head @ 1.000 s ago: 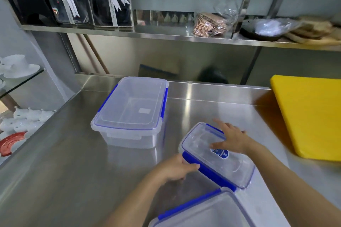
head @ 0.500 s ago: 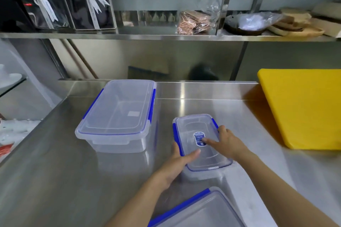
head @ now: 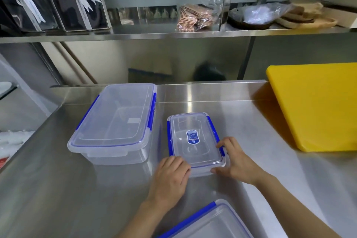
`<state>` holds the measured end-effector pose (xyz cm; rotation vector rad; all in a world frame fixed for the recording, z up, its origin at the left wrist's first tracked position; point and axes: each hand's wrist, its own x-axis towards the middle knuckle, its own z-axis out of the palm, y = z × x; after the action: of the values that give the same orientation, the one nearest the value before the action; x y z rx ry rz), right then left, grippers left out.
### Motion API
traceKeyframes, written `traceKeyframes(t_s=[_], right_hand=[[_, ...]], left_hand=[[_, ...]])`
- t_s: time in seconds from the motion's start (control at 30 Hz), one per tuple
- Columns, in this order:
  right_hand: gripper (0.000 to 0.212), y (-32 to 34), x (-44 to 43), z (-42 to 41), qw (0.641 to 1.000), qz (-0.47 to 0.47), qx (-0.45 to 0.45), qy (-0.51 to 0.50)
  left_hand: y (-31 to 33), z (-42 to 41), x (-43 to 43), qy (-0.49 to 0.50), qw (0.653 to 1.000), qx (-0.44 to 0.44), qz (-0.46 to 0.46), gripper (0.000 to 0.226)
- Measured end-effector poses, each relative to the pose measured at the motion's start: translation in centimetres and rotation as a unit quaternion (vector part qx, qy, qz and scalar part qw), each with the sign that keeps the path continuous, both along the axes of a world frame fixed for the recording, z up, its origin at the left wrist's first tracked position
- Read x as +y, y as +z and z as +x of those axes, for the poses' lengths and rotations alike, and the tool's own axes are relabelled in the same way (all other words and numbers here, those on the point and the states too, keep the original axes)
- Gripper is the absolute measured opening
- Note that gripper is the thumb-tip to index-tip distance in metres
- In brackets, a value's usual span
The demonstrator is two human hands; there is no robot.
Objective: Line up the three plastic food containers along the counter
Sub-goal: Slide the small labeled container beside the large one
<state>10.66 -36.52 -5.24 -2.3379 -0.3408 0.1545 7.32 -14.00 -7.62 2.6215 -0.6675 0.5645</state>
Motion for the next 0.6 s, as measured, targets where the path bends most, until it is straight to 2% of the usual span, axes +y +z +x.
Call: traceKeyframes(t_s=[0.07,0.17,0.23,0.3,0.37,0.43,0.5,0.6], right_hand=[[0.051,-0.2,0.4,0.2,0.997,-0.04,-0.062,-0.005],[0.051,-1.1,0.9,1.1,0.981,-0.129,-0.142,0.001],[0.049,-1.8,1.4,2.0,0.964,-0.179,-0.197,-0.007],[0.051,-2.2,2.3,3.1,0.952,-0.214,-0.218,-0.025],[0.061,-2.1,3.4,4.2,0.95,-0.25,-0.182,-0.039],[0.08,-2.3,3.9,5.2,0.949,-0.277,-0.146,-0.042],[0.102,-2.5,4.3,6.5,0.948,-0.29,-0.128,-0.038],[0.105,-2.3,4.5,8.3,0.954,-0.295,-0.044,-0.021]], left_hand=[[-0.1,0.2,-0.3,0.012,1.0,-0.02,0.012,0.009],[-0.3,1.0,-0.1,0.028,0.998,-0.053,0.034,0.013],[-0.4,1.7,0.1,0.042,0.998,-0.025,0.035,0.023],[-0.6,2.4,0.2,0.075,0.995,0.051,0.038,0.044],[-0.7,3.4,0.4,0.101,0.985,0.121,0.072,0.07],[-1.1,4.9,0.7,0.098,0.978,0.151,0.105,0.088],[-1.0,6.5,0.7,0.107,0.968,0.194,0.118,0.096],[-0.3,9.0,0.6,0.115,0.956,0.225,0.15,0.099]])
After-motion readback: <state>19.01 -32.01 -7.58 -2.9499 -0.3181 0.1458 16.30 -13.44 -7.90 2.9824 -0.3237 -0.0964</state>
